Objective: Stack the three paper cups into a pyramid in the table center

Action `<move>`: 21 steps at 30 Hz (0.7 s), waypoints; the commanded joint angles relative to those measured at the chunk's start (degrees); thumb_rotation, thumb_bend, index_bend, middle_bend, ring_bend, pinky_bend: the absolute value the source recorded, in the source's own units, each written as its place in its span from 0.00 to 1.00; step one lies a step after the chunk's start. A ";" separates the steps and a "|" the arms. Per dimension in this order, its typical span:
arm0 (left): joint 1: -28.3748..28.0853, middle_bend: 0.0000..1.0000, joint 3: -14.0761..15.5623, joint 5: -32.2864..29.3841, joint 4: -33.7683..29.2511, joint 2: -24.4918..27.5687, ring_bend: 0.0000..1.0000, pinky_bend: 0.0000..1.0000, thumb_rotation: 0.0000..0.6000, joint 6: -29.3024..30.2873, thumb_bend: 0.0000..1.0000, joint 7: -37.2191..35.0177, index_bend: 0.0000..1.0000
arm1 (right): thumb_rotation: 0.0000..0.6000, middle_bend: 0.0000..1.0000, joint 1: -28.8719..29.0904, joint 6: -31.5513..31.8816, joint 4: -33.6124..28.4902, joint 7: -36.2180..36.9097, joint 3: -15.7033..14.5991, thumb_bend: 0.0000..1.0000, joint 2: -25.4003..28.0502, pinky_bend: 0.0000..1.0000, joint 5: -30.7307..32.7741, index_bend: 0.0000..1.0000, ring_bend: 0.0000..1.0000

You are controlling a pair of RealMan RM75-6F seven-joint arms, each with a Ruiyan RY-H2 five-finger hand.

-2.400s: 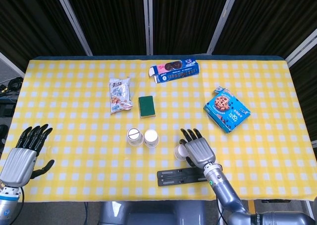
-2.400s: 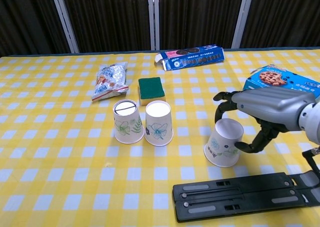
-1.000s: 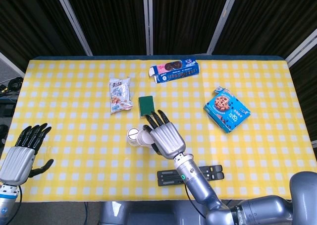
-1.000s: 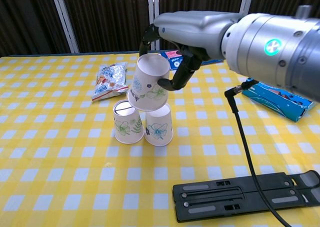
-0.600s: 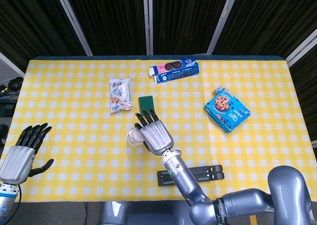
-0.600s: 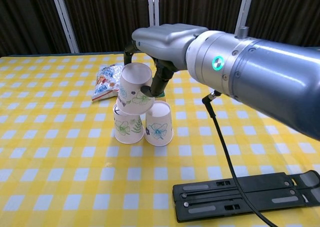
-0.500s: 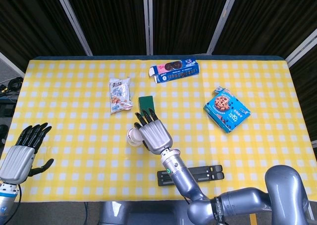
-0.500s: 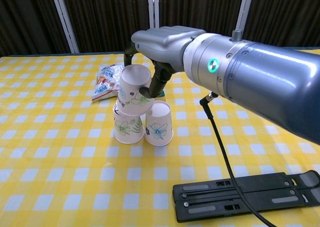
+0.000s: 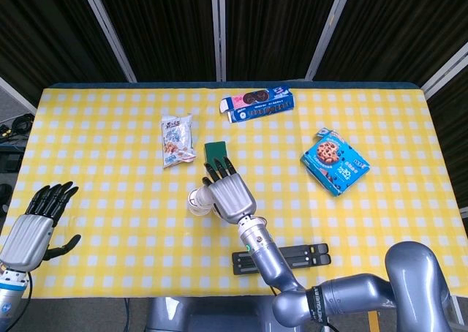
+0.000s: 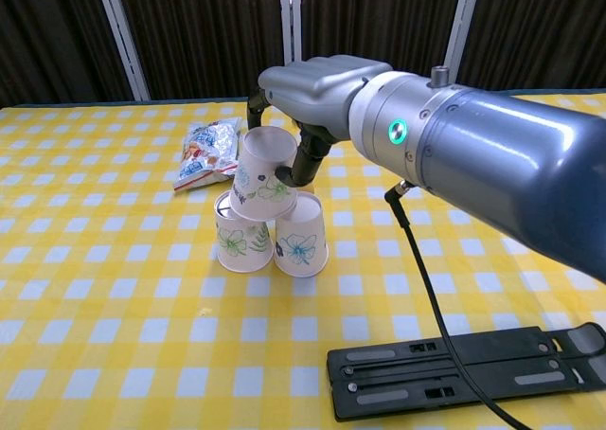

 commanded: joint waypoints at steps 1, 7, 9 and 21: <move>0.03 0.00 -0.04 0.01 -0.02 -0.02 0.00 0.00 1.00 -0.05 0.28 0.12 0.00 | 1.00 0.02 0.23 0.40 -0.53 -0.55 -0.32 0.30 0.25 0.00 0.67 0.30 0.00; 0.11 0.00 -0.16 0.10 -0.13 -0.06 0.00 0.00 1.00 -0.15 0.28 0.31 0.00 | 1.00 0.00 0.59 1.26 -1.61 -0.63 -0.65 0.24 0.26 0.00 0.92 0.19 0.00; 0.14 0.00 -0.22 0.06 -0.13 -0.07 0.00 0.00 1.00 -0.18 0.28 0.32 0.00 | 1.00 0.00 0.81 1.87 -1.88 -0.90 -0.69 0.23 0.23 0.00 0.68 0.17 0.00; 0.38 0.00 -0.63 -0.38 0.12 -0.24 0.00 0.00 1.00 -0.15 0.28 0.49 0.00 | 1.00 0.00 -2.74 8.74 -9.86 -1.18 -3.69 0.23 6.29 0.00 -4.63 0.13 0.00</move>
